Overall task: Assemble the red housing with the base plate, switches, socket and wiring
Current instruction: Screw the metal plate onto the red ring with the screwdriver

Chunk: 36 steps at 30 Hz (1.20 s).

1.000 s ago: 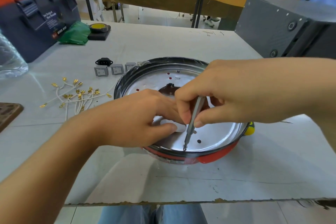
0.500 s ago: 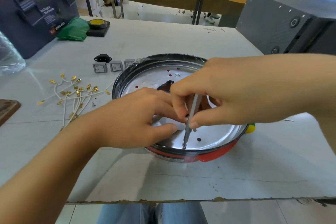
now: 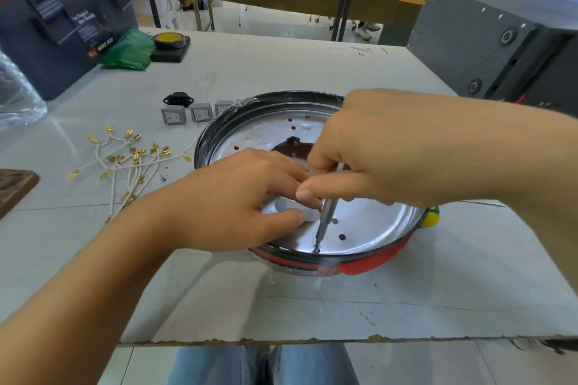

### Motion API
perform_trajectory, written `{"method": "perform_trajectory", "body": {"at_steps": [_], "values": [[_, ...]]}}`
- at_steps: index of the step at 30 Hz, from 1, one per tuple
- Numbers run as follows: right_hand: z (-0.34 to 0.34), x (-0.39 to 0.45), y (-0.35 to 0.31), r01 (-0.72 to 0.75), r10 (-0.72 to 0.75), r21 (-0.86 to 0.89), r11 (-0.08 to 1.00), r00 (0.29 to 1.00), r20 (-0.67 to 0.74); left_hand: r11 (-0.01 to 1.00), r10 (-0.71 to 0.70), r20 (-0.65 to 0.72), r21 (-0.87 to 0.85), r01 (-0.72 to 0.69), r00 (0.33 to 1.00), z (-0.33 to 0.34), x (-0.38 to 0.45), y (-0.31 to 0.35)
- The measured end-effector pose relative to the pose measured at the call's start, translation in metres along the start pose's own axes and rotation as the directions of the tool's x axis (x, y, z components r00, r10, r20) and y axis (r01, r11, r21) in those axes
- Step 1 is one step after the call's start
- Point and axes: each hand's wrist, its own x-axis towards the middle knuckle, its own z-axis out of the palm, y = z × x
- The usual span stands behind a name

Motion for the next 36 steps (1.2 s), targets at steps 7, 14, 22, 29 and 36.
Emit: {"method": "perform_trajectory", "body": {"at_steps": [7,14,22,29,36], "values": [[-0.003,-0.010,-0.007,-0.033,0.042,0.263,0.964,0.999,-0.030,1.000,-0.002,0.001,-0.019,0.002,1.000,-0.001,-0.001,0.002],[-0.004,-0.003,-0.001,0.032,-0.036,0.108,0.994,0.999,0.030,1.000,-0.008,0.012,-0.015,0.008,1.000,0.000,-0.001,-0.001],[0.007,0.004,0.005,0.030,-0.030,0.026,0.999,1.000,0.001,1.000,-0.026,0.013,0.009,0.026,1.000,-0.001,-0.001,0.003],[-0.003,-0.004,0.001,0.020,-0.024,0.222,0.975,1.000,0.015,0.999,-0.045,0.031,-0.001,0.045,0.998,-0.002,-0.002,0.003],[0.002,0.005,0.008,0.071,-0.077,-0.095,0.993,0.995,-0.069,0.999,-0.037,-0.003,0.029,0.038,0.999,0.001,-0.001,-0.001]]}}
